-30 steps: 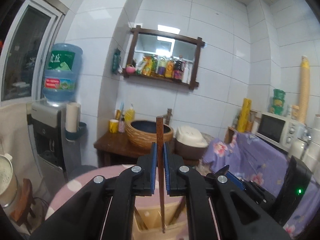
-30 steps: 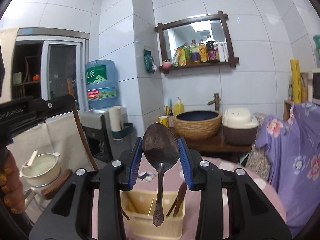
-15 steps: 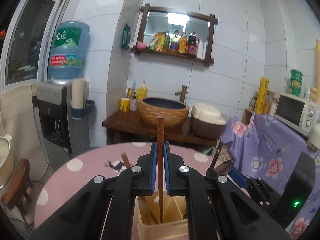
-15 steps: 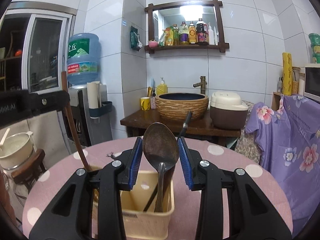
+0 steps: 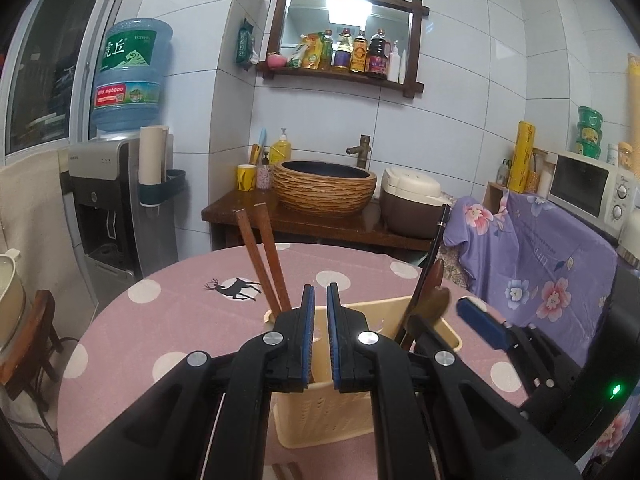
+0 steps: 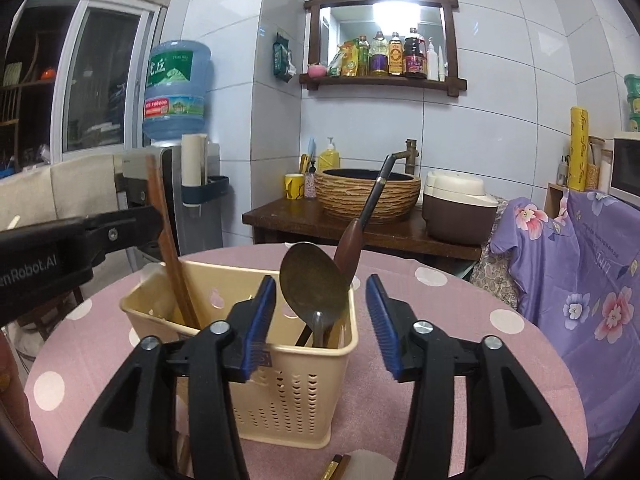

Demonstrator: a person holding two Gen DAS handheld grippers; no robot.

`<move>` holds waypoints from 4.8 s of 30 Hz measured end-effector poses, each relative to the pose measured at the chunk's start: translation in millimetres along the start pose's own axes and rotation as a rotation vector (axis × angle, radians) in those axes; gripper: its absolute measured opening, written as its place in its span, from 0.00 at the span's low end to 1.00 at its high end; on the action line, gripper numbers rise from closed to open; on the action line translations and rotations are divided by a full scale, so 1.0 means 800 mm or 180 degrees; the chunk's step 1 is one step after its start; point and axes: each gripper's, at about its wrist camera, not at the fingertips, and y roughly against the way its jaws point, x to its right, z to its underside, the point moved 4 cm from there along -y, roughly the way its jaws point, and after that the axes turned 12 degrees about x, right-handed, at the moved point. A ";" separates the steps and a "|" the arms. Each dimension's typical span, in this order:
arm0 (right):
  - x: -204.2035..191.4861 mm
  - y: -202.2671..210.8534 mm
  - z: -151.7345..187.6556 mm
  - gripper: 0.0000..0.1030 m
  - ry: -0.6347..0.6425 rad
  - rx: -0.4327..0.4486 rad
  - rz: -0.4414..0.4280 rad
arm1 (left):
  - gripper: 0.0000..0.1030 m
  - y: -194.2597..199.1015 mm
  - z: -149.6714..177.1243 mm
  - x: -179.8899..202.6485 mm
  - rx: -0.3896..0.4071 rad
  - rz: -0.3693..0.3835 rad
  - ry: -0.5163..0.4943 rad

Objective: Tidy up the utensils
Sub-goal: 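Lower both utensils into the cream holder and open both tools, then move both tools back toward the remaining chopsticks on the table, then grasp single brown chopstick with right tool while left tool grasps a brown chopstick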

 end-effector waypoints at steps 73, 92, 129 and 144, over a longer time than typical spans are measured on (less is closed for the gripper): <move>0.035 0.156 0.151 0.94 0.0042 -0.1760 0.0287 | 0.42 0.103 0.232 0.004 -0.1499 -0.0060 -0.0478; 0.052 0.126 0.158 0.82 -0.0402 -0.1998 0.0210 | 0.42 0.086 0.205 -0.072 -0.1367 -0.0380 0.0213; 0.059 0.024 0.177 0.09 -0.0533 -0.2183 0.0454 | 0.11 0.021 0.207 -0.082 -0.1502 -0.0471 0.0220; 0.064 0.032 0.162 0.07 -0.0852 -0.1978 0.0168 | 0.09 0.028 0.202 -0.080 -0.1445 -0.0389 0.0314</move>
